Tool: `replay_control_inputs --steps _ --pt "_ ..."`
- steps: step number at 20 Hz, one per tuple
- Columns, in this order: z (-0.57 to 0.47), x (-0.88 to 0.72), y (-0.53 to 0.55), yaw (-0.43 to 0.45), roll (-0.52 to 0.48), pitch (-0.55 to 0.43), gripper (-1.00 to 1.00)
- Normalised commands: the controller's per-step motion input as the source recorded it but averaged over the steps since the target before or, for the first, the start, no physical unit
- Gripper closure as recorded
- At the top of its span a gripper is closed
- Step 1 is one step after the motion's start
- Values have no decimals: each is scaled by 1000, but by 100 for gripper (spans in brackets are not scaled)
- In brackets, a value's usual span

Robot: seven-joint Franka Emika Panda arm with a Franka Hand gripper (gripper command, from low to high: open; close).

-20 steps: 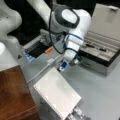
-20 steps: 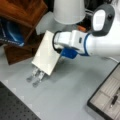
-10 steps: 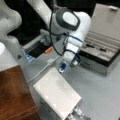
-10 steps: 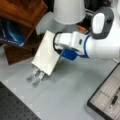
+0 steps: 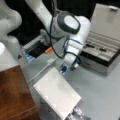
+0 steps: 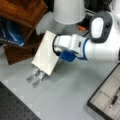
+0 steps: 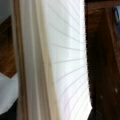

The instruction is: Open the box. Pick up the pen. Place the pen in the box. Pick up the book. Place the book on the shelf.

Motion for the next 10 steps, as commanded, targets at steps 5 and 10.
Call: replay_control_inputs --steps 5,10 --pt "-149 -79 -124 104 -197 -140 -100" --pt "-124 -136 -112 95 -170 -124 -100"
